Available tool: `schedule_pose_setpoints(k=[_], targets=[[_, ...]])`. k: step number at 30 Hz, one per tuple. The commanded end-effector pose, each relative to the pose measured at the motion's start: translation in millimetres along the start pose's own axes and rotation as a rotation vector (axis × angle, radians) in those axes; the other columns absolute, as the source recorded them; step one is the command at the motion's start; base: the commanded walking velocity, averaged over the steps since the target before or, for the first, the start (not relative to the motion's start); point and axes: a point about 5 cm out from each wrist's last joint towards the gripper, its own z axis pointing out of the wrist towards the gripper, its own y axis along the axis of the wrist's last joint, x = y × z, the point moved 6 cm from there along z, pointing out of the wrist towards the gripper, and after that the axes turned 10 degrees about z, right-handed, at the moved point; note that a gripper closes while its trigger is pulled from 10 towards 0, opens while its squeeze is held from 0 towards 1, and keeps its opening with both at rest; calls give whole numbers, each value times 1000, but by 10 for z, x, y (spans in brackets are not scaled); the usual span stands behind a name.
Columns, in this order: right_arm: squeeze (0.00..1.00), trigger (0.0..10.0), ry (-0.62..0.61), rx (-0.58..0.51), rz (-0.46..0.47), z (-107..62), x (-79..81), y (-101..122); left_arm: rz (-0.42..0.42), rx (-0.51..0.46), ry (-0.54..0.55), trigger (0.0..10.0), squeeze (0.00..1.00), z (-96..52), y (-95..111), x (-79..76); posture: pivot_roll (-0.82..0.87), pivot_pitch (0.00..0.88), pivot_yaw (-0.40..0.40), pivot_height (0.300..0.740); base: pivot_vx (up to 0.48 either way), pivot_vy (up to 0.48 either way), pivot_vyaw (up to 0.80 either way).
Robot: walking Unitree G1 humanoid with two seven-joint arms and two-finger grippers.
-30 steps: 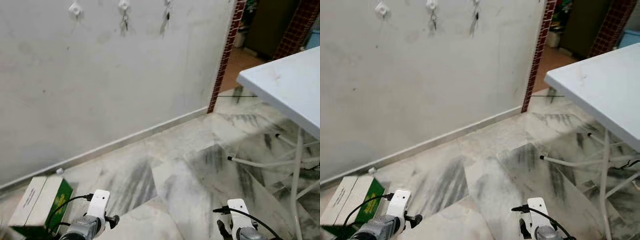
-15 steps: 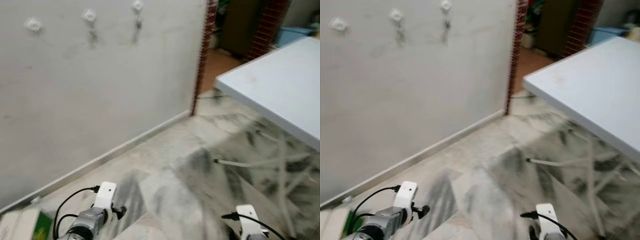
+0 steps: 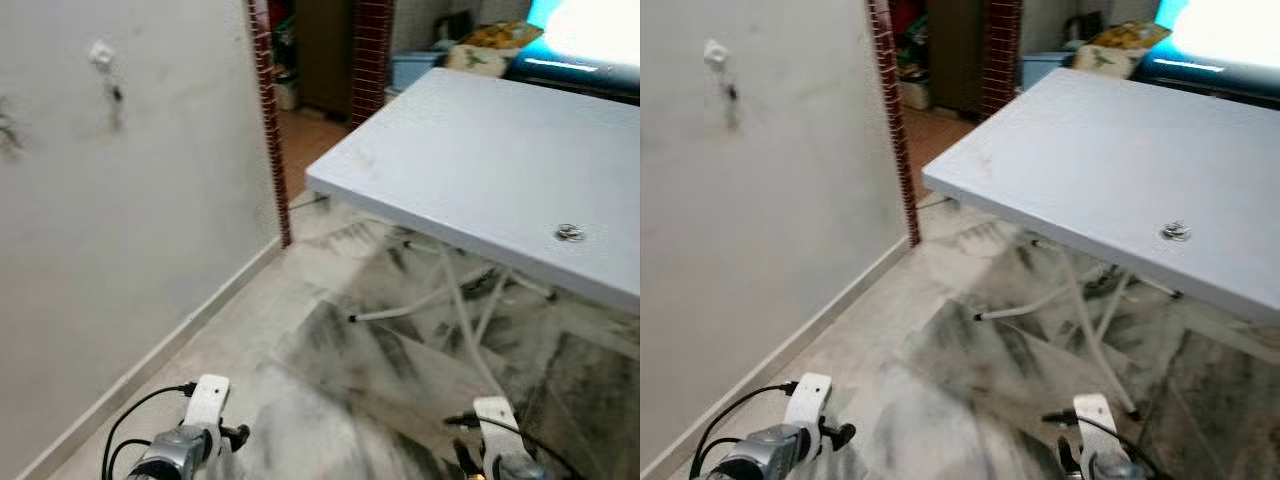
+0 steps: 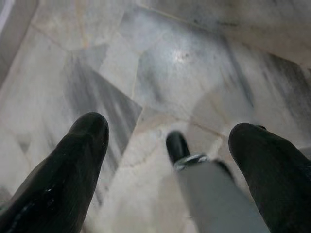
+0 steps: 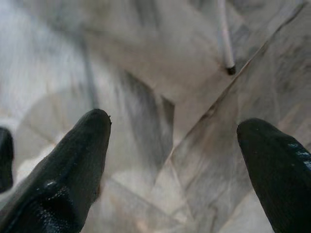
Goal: Hang keys on a hook
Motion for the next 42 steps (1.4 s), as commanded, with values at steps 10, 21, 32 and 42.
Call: schedule_pose_setpoints(k=[10, 21, 32, 42], targets=[[0, 10000, 16, 31, 0, 1, 145, -126, -5, 7, -4, 10000, 0, -5, -25, 14, -64, 0, 46, 740, 253, 0, -732], [0, 10000, 5, 42, -3, -24, 19, -232, -1, 7, -2, 10000, 0, -7, -22, 23, -66, 0, 50, 740, 229, 0, -719], [0, 10000, 10, 37, -5, -33, -41, -229, 0, 7, 0, 10000, 0, -8, -18, 31, -65, 0, 51, 740, 241, 0, -307], [0, 10000, 36, 17, -18, 0, 123, -79, 2, 7, -1, 10000, 0, -9, -20, 36, -66, 0, 56, 740, 370, 0, 0]])
